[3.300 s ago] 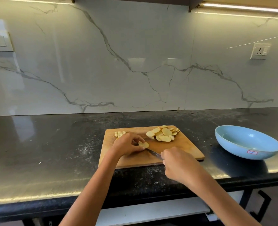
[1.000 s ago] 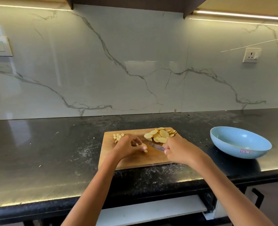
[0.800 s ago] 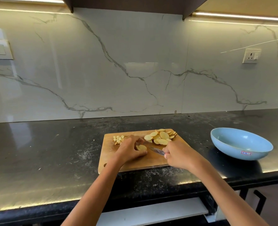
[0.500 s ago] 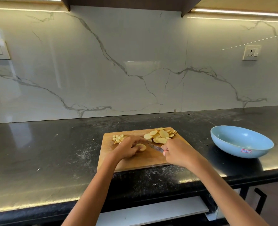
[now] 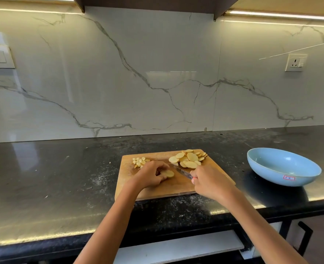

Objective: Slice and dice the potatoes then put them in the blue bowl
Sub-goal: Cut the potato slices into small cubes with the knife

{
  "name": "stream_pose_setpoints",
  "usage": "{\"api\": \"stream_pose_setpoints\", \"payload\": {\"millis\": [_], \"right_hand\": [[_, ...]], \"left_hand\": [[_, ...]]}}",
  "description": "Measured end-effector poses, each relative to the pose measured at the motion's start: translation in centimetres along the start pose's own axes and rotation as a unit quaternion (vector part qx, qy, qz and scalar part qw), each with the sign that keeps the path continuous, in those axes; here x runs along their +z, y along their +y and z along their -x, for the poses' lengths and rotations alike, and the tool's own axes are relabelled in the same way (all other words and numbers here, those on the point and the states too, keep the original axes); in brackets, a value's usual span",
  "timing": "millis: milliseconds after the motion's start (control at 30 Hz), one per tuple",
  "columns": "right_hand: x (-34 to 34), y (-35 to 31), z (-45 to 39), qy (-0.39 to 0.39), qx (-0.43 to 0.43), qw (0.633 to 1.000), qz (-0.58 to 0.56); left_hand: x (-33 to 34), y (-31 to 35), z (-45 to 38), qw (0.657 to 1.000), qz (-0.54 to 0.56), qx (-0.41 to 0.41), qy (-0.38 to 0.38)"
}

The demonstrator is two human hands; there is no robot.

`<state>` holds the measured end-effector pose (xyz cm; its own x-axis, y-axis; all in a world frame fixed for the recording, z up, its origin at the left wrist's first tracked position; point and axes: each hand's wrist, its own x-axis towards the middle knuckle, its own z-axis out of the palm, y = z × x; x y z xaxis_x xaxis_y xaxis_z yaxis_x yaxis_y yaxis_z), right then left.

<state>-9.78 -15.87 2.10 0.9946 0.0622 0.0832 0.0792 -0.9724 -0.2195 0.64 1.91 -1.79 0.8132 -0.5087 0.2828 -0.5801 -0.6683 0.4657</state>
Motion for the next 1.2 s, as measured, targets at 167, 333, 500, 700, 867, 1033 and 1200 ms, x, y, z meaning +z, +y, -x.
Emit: {"api": "stream_pose_setpoints", "payload": {"millis": [167, 333, 500, 700, 867, 1033, 1200], "right_hand": [[0.8, -0.4, 0.3, -0.011, -0.002, 1.0, 0.009], [1.8, -1.4, 0.6, 0.033, -0.032, 0.998, 0.034], [1.5, -1.7, 0.4, 0.061, -0.016, 0.998, 0.012], [1.5, -2.9, 0.7, 0.044, -0.027, 0.998, 0.036], [2.0, -4.5, 1.3, 0.052, -0.024, 0.996, 0.067], [1.8, -4.9, 1.0, 0.044, -0.032, 0.996, 0.076], [2.9, -4.9, 1.9, 0.065, -0.059, 0.991, 0.097]], "left_hand": [[-0.1, 0.2, 0.5, 0.999, 0.008, -0.012, 0.03], [-0.2, 0.3, 0.9, 0.999, 0.016, -0.021, 0.041], [-0.2, 0.4, 1.0, 0.998, 0.012, -0.023, 0.055], [-0.1, 0.4, 1.0, 0.998, 0.014, -0.022, 0.061], [0.1, 0.3, 0.9, 0.998, 0.023, -0.027, 0.06], [0.1, 0.3, 0.9, 0.997, 0.027, -0.03, 0.069], [0.1, 0.7, 1.1, 0.997, 0.039, -0.025, 0.062]]}}
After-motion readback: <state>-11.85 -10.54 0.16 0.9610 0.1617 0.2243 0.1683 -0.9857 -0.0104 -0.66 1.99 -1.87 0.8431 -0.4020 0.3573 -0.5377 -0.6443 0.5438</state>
